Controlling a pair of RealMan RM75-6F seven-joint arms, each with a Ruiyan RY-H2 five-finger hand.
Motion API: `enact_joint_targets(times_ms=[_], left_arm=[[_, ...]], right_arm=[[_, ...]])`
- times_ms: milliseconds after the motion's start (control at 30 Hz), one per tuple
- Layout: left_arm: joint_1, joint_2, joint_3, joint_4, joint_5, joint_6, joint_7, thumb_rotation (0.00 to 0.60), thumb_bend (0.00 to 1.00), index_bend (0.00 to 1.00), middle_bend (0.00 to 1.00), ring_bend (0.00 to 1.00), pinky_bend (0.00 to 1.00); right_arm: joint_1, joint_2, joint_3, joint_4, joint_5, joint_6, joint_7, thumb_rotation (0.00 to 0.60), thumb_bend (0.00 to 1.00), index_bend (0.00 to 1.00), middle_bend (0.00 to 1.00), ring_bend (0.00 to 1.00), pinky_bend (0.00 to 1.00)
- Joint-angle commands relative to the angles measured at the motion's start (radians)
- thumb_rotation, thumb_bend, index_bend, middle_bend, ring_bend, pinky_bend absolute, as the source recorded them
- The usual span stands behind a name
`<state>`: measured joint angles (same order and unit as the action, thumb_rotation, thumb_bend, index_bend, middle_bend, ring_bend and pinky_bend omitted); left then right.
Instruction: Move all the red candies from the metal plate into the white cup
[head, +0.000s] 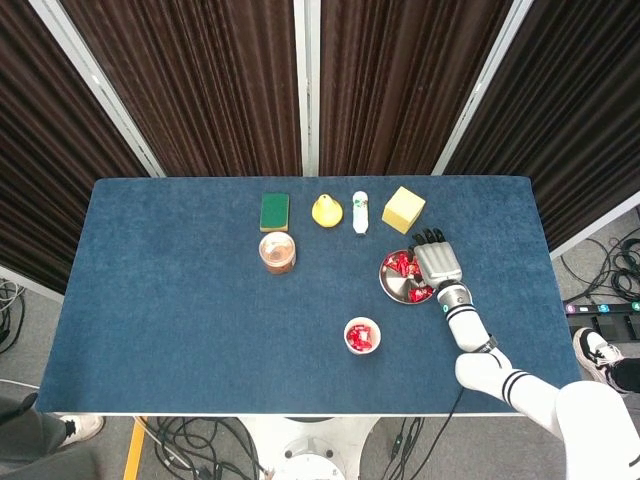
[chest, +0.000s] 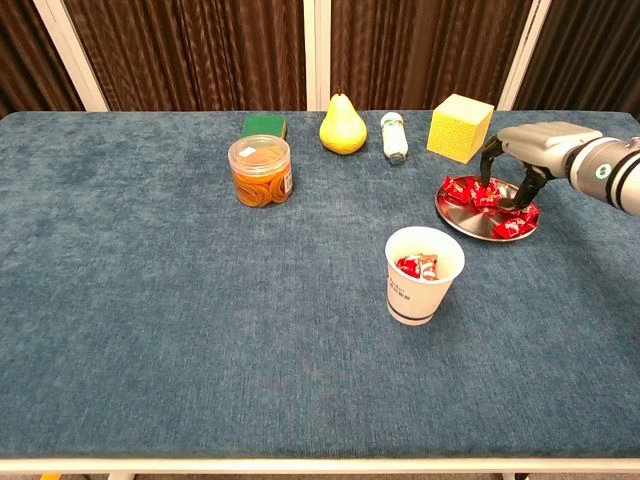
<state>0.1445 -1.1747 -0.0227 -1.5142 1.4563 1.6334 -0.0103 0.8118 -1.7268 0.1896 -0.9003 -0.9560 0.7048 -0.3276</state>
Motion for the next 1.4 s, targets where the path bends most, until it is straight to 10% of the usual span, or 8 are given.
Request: enact_joint_targets(times_ms=[33, 433, 967, 1400], left_arm=[[-0.001, 0.0, 0.001, 0.001, 0.001, -0.002, -0.008, 0.6, 0.07, 0.18, 0.11, 0.08, 0.15], [0.002, -0.001, 0.0, 0.011, 0.0, -0.001, -0.02, 0.6, 0.07, 0.18, 0.11, 0.08, 0.15], [-0.002, 0.006, -0.003, -0.003, 0.01, 0.005, -0.005, 0.6, 0.07, 0.18, 0.11, 0.08, 0.15], [0.003, 0.009, 0.0, -0.011, 0.009, 0.01, 0.001, 0.6, 0.07, 0.18, 0.11, 0.08, 0.15]], right_arm=[[0.004, -0.014, -0.001, 0.015, -0.005, -0.006, -0.002, 0.6, 0.28, 0.41, 0.12, 0.0, 0.0], [-0.003, -0.018, 0.007, 0.013, -0.047, 0.023, 0.027, 0.6, 0.39, 0.55, 0.18, 0.0, 0.0], [-0.108, 0.318, -0.078, -0.628, -0.464, 0.289, 0.232, 0.6, 0.39, 0.56, 0.18, 0.0, 0.0], [-0.111, 0.304, -0.158, -0.664, -0.551, 0.257, 0.226, 0.6, 0.4, 0.54, 0.16, 0.0, 0.0]])
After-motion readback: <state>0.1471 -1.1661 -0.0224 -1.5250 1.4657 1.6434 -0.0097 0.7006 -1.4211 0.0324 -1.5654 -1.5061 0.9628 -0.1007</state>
